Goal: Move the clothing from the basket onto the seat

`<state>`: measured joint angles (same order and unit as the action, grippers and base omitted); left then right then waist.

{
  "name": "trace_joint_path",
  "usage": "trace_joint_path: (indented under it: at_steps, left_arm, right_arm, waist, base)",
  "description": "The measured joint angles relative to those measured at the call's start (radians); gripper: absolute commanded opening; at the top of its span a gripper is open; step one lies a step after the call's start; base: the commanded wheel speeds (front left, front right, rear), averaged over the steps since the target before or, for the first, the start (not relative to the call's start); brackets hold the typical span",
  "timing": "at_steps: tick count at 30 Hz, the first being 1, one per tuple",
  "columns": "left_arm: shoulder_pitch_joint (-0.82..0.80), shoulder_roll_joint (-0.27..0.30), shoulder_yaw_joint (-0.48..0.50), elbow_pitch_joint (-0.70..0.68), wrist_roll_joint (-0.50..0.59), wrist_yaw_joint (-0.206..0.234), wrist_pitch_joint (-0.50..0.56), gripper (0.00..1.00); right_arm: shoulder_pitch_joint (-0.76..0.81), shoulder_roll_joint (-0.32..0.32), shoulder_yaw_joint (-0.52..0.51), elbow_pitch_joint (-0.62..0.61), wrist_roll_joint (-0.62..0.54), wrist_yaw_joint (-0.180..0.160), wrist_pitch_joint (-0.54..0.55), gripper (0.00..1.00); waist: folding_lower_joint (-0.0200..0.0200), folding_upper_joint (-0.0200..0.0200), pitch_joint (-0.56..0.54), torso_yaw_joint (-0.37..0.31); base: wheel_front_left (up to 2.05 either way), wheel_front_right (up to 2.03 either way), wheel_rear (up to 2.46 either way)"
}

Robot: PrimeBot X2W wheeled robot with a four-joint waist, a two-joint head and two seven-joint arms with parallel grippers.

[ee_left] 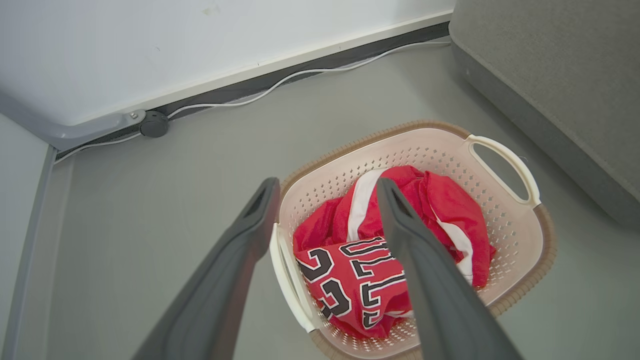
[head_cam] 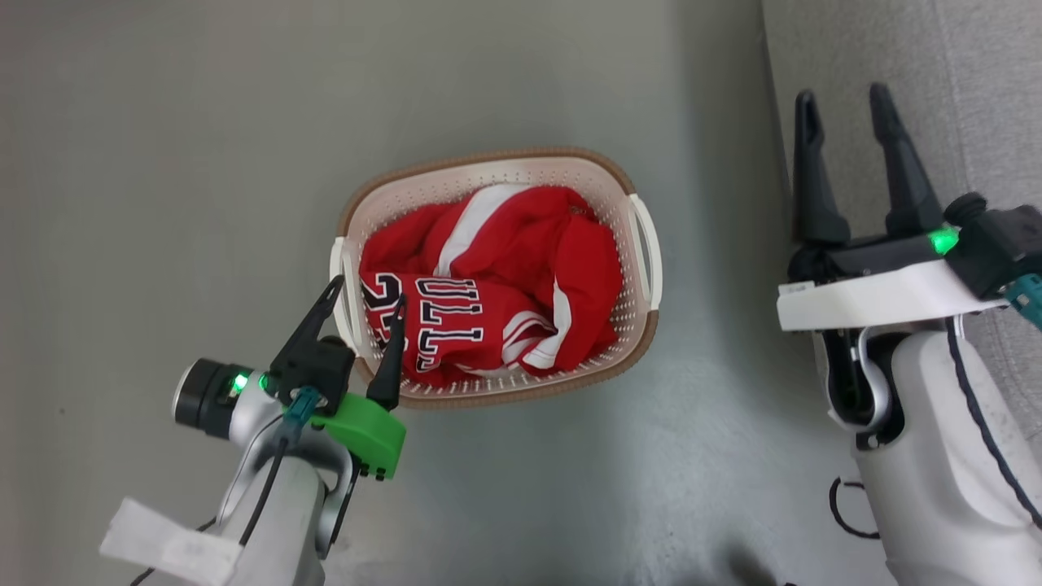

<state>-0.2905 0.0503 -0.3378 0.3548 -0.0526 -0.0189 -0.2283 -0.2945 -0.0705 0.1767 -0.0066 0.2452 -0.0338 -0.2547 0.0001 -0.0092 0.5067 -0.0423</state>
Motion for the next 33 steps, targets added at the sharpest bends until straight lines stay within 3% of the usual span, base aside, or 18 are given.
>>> trace_joint_path:
  at_steps: [13, 33]
  left_arm:
    - [-0.185, -0.005, -0.132, 0.112, 0.077, -0.068, 0.034, 1.0]
    - [-0.33, -0.009, -0.265, 0.315, 0.159, -0.091, 0.051, 1.0]
  right_arm:
    - [-0.131, -0.007, -0.044, -0.045, -0.01, 0.006, 0.0, 1.0]
    - [-0.213, 0.0, -0.05, -0.032, -0.014, 0.034, 0.0, 1.0]
  waist:
    - [0.0001, 0.0, 0.186, 0.0]
    - [0.0, 0.0, 0.331, -0.03]
  base:
    - [0.0, 0.0, 0.0]
    - [0.0, 0.0, 0.0]
